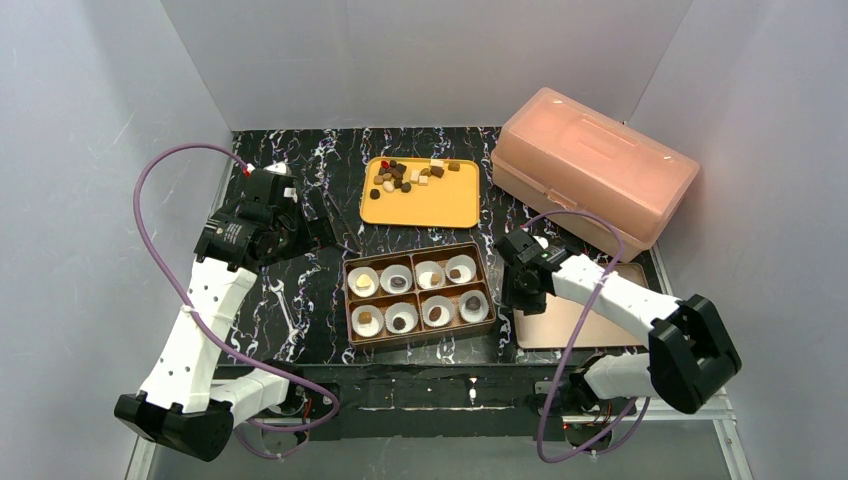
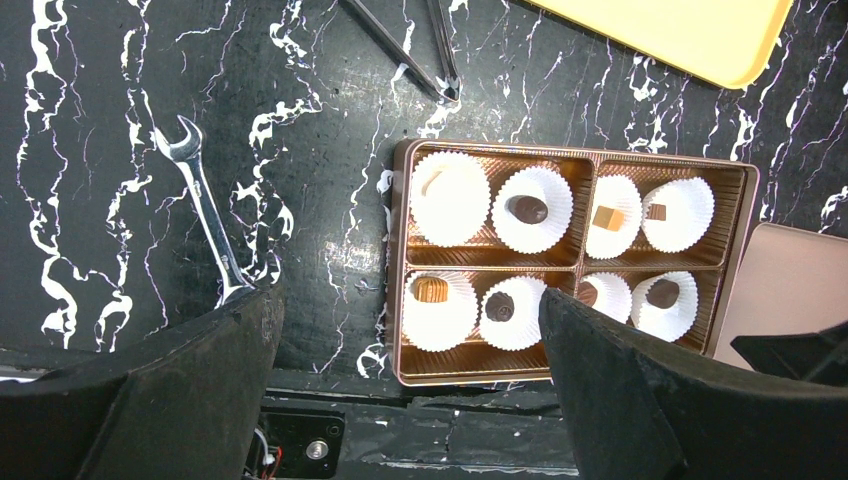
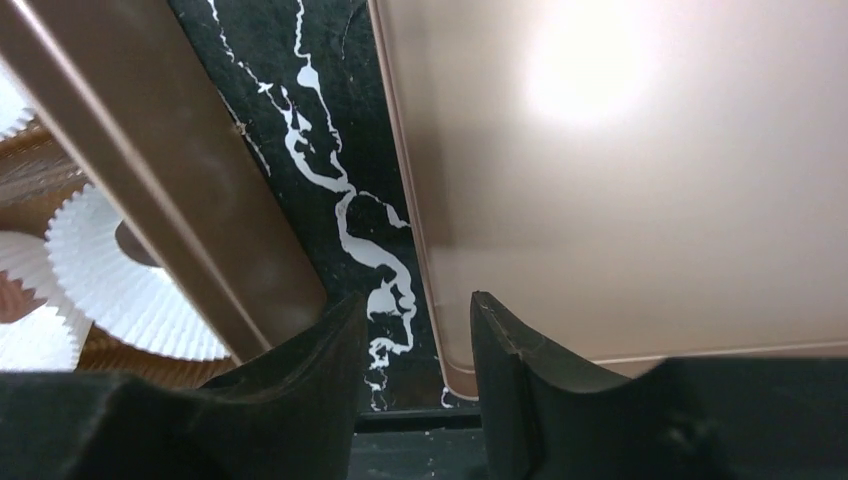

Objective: Pack the chocolate

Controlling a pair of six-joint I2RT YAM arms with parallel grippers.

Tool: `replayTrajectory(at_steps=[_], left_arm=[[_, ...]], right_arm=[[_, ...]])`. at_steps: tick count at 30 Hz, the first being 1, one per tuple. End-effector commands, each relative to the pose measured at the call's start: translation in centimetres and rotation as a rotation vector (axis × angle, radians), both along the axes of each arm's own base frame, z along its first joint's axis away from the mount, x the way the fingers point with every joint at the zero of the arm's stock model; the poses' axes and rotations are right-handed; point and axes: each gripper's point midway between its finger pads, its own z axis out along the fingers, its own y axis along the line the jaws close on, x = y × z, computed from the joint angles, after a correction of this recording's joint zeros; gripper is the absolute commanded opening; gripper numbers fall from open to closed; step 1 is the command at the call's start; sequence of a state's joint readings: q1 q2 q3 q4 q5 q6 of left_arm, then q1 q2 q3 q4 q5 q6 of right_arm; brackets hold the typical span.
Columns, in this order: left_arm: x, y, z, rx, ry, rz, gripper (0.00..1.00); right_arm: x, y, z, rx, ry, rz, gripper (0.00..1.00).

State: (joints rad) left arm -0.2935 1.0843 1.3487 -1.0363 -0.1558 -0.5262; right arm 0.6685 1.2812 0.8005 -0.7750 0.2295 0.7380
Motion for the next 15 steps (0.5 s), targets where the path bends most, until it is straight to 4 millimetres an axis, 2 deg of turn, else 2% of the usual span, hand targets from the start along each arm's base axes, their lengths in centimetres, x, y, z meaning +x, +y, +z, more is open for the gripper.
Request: replayTrajectory(at_steps=[1,15], left_arm=[[-0.5,0.5,-0.2,0.021,0.015,-0.002,0.99],[-0.4,0.8,-1.1,0.046,0.049,0.008,0.99]], right_arm=[[1.3,1.3,-1.2,0.038,-0.014,-0.013,0.49],[0.7,0.7,-3.0,-0.004,0.041,-0.002,0.39]])
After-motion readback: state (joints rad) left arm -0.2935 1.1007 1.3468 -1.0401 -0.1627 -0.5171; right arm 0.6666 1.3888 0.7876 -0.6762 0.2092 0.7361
